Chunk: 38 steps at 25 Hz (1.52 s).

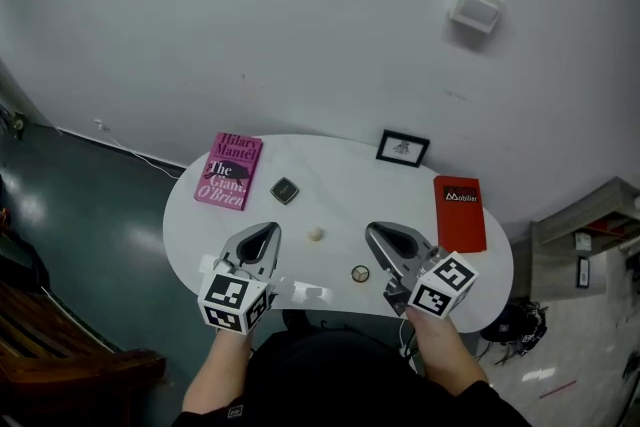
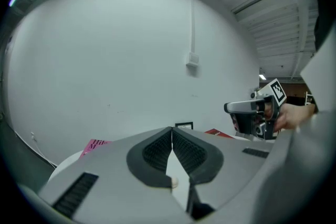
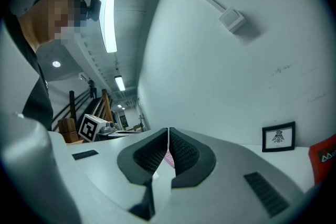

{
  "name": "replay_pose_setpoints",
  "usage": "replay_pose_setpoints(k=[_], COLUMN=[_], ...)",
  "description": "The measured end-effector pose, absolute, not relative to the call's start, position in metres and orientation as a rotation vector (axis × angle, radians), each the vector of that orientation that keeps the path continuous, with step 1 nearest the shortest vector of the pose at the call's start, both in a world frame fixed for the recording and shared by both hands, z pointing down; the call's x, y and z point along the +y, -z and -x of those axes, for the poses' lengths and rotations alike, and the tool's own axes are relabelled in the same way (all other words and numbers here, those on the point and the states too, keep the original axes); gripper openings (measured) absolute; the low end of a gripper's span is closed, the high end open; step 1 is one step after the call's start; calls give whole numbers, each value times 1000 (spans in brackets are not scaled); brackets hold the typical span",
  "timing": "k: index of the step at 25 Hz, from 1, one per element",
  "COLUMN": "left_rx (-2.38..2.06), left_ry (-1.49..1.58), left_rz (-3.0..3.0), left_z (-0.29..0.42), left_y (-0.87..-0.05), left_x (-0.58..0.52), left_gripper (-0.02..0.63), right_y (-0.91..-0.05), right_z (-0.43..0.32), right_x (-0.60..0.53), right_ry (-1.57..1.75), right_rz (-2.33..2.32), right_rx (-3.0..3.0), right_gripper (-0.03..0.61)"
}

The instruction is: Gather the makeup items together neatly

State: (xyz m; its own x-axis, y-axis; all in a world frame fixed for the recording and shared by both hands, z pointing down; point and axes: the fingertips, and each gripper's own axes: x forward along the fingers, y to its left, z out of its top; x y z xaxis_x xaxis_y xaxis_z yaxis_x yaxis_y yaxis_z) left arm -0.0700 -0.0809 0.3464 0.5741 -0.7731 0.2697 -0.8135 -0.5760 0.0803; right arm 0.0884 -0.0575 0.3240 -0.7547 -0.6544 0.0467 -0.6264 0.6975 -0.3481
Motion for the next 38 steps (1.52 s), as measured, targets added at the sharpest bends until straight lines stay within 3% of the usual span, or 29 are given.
replay_pose_setpoints(k=[14,17,21,38], left_rx=[-1218,-1220,-1224,-1148], left_ry=[-472,-514,-570,-699], left_rz=[-2489,-2462,-2408,-2337], left_z=[99,91,83,49], left_y=[-422,-443,-479,-594], left_x=[-160,-175,-195,-242], left_gripper=[18,109,153,129], right_y=[-358,-371,-391,-464], right_z=[-38,-43,-42,-64], right_x=[-103,-114,-127,-133], right_ry=[676,730,795,1047], right_rz=[1133,1129,1099,1124], right_rx=[2836,2846,2868,2877], right_gripper=[37,37,37,37])
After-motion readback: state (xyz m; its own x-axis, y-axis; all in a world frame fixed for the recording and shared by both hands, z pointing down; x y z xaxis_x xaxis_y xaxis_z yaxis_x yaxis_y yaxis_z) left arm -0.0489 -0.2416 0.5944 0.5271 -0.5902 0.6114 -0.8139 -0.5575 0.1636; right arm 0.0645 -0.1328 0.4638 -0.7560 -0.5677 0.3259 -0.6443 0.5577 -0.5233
